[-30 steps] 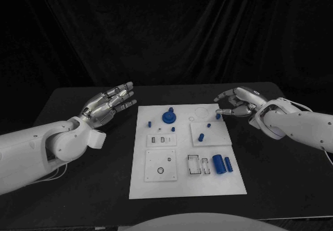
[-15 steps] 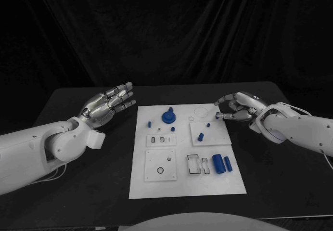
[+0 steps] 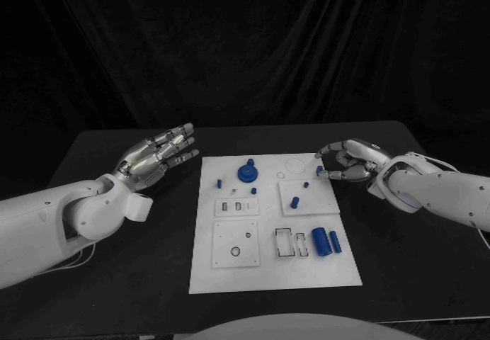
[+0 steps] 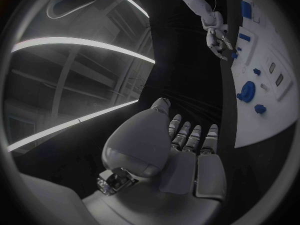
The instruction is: Assemble the parts on the task board
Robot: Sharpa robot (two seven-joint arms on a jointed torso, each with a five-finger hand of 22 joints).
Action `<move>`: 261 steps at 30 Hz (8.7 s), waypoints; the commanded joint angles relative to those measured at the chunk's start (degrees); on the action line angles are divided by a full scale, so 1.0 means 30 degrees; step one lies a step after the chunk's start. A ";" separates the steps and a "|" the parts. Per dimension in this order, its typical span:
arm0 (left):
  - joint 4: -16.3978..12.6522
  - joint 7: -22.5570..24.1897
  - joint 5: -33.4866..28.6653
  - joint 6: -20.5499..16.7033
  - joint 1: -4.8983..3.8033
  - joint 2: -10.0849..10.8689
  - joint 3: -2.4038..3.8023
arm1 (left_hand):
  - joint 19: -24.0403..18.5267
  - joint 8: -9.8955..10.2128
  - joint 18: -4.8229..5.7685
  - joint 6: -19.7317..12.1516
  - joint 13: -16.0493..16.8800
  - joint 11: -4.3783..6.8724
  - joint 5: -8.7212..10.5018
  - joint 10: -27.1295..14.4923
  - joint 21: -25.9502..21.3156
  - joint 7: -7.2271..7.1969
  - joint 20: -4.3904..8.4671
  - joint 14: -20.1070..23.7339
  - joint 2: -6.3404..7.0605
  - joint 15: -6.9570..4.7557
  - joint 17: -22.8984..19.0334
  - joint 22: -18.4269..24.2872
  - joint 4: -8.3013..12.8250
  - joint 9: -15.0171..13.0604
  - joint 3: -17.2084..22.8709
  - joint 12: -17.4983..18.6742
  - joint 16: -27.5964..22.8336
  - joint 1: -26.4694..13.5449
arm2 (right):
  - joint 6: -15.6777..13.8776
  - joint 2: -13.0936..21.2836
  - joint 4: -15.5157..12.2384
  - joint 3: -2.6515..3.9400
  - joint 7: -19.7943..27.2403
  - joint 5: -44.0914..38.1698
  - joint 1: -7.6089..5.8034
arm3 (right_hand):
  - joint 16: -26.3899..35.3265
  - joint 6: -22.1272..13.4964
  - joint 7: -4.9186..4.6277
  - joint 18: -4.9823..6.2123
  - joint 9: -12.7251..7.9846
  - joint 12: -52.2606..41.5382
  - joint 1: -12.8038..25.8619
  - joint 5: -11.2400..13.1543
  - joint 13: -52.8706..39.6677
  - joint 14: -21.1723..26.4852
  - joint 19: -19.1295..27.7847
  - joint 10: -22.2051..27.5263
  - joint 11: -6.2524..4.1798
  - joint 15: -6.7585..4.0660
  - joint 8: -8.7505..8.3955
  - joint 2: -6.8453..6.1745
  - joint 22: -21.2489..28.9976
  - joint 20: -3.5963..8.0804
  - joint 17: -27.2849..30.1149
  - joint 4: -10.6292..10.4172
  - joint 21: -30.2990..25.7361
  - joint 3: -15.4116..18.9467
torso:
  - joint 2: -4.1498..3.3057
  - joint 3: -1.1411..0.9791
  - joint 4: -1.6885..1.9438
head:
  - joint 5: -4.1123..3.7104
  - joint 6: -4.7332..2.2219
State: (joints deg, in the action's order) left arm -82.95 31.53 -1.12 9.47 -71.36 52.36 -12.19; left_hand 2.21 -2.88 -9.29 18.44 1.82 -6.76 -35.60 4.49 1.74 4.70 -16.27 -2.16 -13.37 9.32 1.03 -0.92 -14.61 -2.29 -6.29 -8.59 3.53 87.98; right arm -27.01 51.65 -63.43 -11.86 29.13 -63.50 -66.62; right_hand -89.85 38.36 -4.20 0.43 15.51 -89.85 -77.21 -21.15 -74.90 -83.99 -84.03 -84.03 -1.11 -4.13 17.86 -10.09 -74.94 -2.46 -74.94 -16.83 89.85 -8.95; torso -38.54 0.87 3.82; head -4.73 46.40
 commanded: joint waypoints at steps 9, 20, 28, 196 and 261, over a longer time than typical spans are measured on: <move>-0.0062 -0.0077 -0.0038 0.0510 0.0028 0.0023 0.0020 | 0.0046 -0.0133 -0.0335 0.0113 -0.0003 0.0230 -0.0121 -0.0162 0.0054 0.0176 0.0034 0.0015 0.0024 0.0076 0.0005 -0.0010 -0.0002 -0.0036 0.0221 -0.0127 0.0094 0.0221 | 0.0742 -0.0146 0.0092 0.0006 -0.1872 -0.0544 0.0240 | -0.0049 -0.0938 -0.0089 -0.0143 0.0428 -0.0050 -0.0337 0.0687 -0.5033 -0.2003 -0.1990 -0.1990 0.0242 0.0226 0.1183 0.0106 -0.5018 -0.0174 -0.5020 0.0032 0.0051 -0.0017 | -0.0024 -0.0006 -0.0006 | 0.0011 0.0007; -0.0026 -0.0167 -0.0038 0.0621 0.0029 -0.0030 0.0020 | 0.0046 -0.0133 -0.0335 0.0113 -0.0003 0.0230 -0.0121 -0.0162 0.0054 0.0176 0.0034 0.0015 0.0024 0.0076 0.0005 -0.0010 -0.0002 -0.0036 0.0221 -0.0127 0.0094 0.0221 | 0.0983 -0.0188 0.0129 0.0006 -0.2716 -0.0509 0.0305 | -0.0049 -0.1271 -0.0138 -0.0143 0.0655 -0.0050 -0.0592 0.0721 -0.5033 -0.2003 -0.1990 -0.1990 0.0278 0.0255 0.1831 0.0192 -0.5018 -0.0203 -0.5020 0.0059 0.0051 -0.0081 | -0.0002 -0.0019 0.0009 | -0.0033 0.0068; -0.0014 -0.0225 -0.0038 0.0644 0.0031 -0.0024 0.0020 | 0.0046 -0.0133 -0.0335 0.0113 -0.0003 0.0230 -0.0121 -0.0162 0.0054 0.0176 0.0034 0.0015 0.0024 0.0076 0.0005 -0.0010 -0.0002 -0.0036 0.0221 -0.0127 0.0094 0.0221 | 0.0990 -0.0237 0.0176 0.0006 -0.3047 -0.0507 0.0323 | -0.0049 -0.1552 -0.0197 -0.0143 0.0795 -0.0050 -0.0717 0.0729 -0.5033 -0.2003 -0.1990 -0.1990 0.0327 0.0295 0.2247 0.0287 -0.5018 -0.0236 -0.5020 0.0061 0.0051 -0.0126 | -0.0008 -0.0003 -0.0007 | -0.0022 0.0105; 0.0950 -0.0932 -0.0036 0.1292 0.0419 -0.0727 0.0020 | 0.0004 -0.0152 -0.0326 -0.0044 -0.0016 0.0234 -0.0129 -0.0295 0.0010 0.0074 0.0048 0.0071 -0.0005 0.0114 -0.0005 0.0008 -0.0025 -0.0017 0.0574 -0.0171 0.0084 0.0259 | 0.5171 -0.5016 -0.4245 0.0032 -0.6144 -0.4747 -0.0597 | -0.0049 -0.1051 -0.0502 -0.0143 0.1660 -0.0050 -0.1708 -0.2038 -0.5033 -0.2003 -0.1990 -0.1990 0.0630 0.0609 0.6435 0.0726 -0.5018 -0.0542 -0.5020 0.1068 0.0051 -0.1217 | 0.0008 -0.0002 -0.0006 | 0.0499 0.0756; -0.0308 0.1425 0.6675 -0.3871 -0.0567 0.0209 0.0036 | 1.3988 -0.1570 -0.0456 0.4023 0.6107 -0.1186 0.5625 1.0253 0.9632 0.0968 0.0616 -1.2634 0.1492 -0.0279 0.7040 -0.4454 -0.0786 -0.0465 0.0200 -1.6106 1.7499 -0.1811 | -0.2680 0.0012 -0.8113 0.0031 -0.2765 0.0178 -0.3401 | -0.0049 -0.1040 -0.1048 -0.0066 -0.2145 -0.0050 0.8229 0.5969 -0.5033 -0.2003 -0.1803 -0.1990 0.1100 0.1011 0.3727 0.5138 -0.4916 -0.0894 -0.5020 0.0080 -0.0177 0.6650 | 0.0017 -0.0032 0.0002 | 0.0993 -0.0185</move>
State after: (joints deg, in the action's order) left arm -83.54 31.84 8.46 4.12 -72.60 53.10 -12.25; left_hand 42.48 -7.19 -9.38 29.45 18.66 -11.02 -21.76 33.94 29.08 7.46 -14.93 -39.06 -8.52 9.11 20.33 -13.46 -16.68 -3.59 -4.79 -54.38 52.80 84.32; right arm -31.39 51.56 -87.21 -11.77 22.25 -66.23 -76.73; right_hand -89.85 35.06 -7.35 0.44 9.14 -89.85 -52.40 -3.05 -74.90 -84.05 -83.94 -84.03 1.76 -1.63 28.84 4.92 -74.94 -4.83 -74.90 -16.75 89.18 10.74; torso -38.48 0.79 3.72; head -1.88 46.14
